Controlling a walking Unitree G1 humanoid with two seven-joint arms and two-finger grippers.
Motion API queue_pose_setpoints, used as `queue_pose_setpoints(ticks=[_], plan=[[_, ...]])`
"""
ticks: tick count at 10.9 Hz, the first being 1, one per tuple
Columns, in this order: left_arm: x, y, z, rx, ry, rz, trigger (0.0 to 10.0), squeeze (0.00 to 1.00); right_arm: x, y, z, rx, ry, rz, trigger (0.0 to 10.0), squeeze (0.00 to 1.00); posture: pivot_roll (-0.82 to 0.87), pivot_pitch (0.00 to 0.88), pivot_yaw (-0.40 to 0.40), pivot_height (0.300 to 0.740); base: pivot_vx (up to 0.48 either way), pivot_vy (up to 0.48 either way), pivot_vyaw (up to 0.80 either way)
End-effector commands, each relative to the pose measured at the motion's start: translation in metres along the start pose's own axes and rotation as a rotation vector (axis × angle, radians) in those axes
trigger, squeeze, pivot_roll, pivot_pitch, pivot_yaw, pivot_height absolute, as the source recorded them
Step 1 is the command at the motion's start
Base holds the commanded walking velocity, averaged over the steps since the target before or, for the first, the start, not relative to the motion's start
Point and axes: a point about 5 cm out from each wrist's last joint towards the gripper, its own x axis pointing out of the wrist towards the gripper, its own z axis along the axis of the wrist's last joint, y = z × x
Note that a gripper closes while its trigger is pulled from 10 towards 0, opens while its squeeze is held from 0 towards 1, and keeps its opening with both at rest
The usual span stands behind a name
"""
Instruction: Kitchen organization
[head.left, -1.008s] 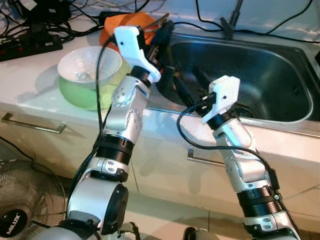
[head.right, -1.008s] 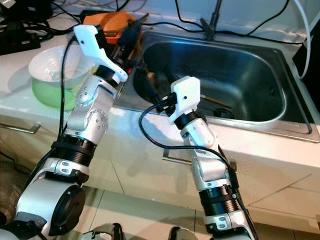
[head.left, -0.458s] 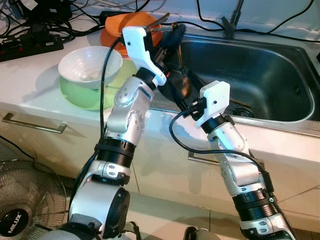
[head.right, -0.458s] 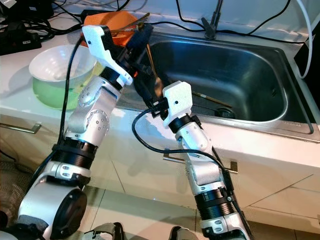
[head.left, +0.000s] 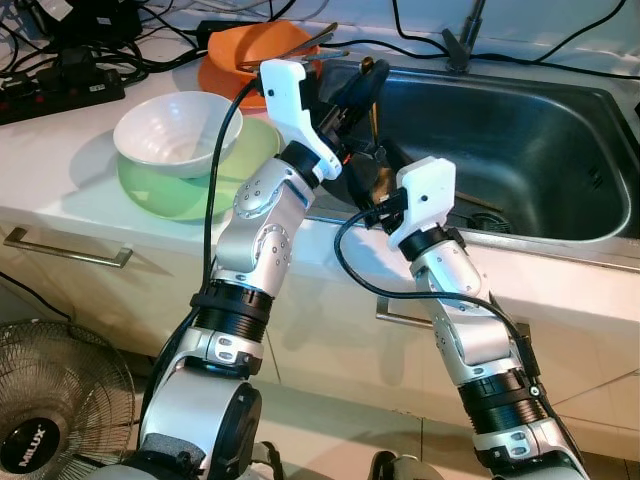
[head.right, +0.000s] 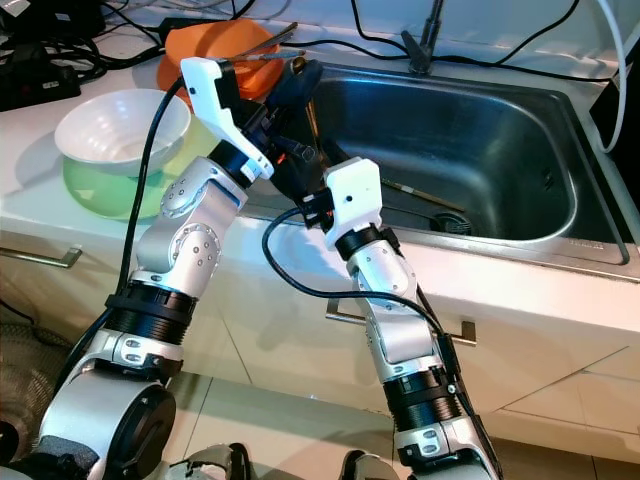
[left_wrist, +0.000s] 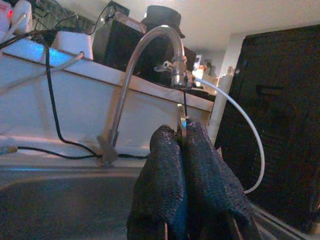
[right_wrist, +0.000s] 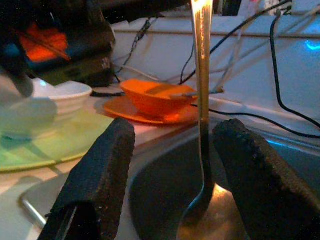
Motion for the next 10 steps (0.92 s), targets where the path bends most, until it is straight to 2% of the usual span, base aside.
queue_pose_setpoints(ticks=[1,3,4,5,10], plan=[[0.000,-0.004,0.000,-0.003,0.008,-0.030,10.0,0.00,0.003,-0.002,-0.004,-0.021,0.020,-0.017,10.0,0.00,0.06,0.102,0.043,0.740,0.000,0.000,0.00],[-0.001,-0.004,0.001,-0.002,0.014,-0.038,10.0,0.00,0.004,-0.004,-0.013,-0.032,0.064,-0.044,9.8,0.00,0.07,0.101,0.041,0.740,0.000,0.000,0.00],[-0.001,-0.004,0.002,0.000,0.015,-0.038,10.0,0.00,0.006,-0.006,-0.015,-0.016,0.071,-0.067,0.5,0.00,0.07,0.101,0.042,0.740,0.000,0.000,0.00],[-0.001,-0.003,0.002,0.001,0.017,-0.040,10.0,0.00,0.009,-0.007,-0.014,-0.006,0.057,-0.078,0.0,0.00,0.07,0.100,0.041,0.740,0.000,0.000,0.00],[-0.002,-0.003,0.000,0.007,0.027,-0.043,10.0,0.00,0.015,-0.008,-0.006,0.020,0.008,-0.094,0.0,0.00,0.07,0.101,0.041,0.740,0.000,0.000,0.00]])
